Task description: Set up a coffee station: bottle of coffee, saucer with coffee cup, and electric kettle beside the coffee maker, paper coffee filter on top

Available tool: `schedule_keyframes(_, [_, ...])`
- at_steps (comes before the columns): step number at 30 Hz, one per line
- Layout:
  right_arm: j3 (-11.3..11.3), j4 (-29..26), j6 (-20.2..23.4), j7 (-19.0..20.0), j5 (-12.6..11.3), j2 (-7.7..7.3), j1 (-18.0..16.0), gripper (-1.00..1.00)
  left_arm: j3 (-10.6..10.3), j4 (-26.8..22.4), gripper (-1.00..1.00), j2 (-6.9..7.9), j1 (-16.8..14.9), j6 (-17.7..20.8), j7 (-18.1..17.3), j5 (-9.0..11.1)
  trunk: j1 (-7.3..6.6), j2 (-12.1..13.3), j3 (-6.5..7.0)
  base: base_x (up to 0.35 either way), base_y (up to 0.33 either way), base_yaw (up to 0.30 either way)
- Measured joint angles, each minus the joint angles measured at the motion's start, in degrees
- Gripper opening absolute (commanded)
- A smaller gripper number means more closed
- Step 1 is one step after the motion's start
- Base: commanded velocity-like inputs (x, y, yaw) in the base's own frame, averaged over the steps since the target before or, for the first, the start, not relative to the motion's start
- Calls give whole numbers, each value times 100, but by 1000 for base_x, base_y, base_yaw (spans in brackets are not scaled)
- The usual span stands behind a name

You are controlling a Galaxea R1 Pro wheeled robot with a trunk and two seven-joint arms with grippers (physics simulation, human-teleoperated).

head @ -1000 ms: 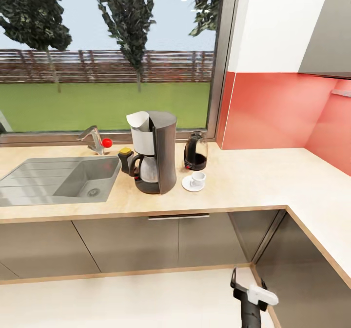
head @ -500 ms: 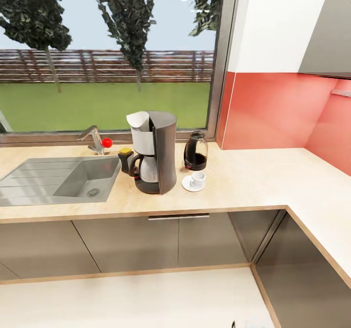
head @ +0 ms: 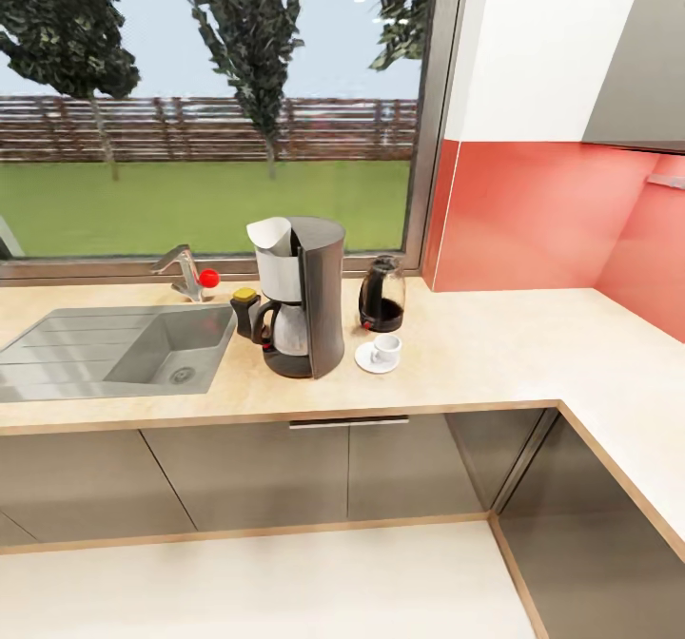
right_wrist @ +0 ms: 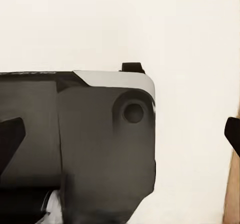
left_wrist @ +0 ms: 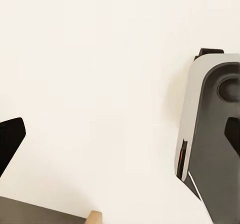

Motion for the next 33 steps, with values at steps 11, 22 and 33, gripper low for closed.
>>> schedule_keyframes(11, [1, -3, 632, 17, -3, -47, 60, 100, 3, 29, 100, -2, 40, 64, -10, 9, 0, 0, 0, 0, 0, 0])
schedule_keyframes(22, [9, 4, 711, 10, 5, -14, 71, 100, -94, 294, 100, -2, 52, 1135, -8, 0, 0, 0, 0, 0, 0, 0])
schedule_keyframes(33, [11, -5, 1286, 1, 2, 0, 72, 100, -113, 319, 100, 3, 49, 1574, -4, -8, 0, 0, 0, 0, 0, 0])
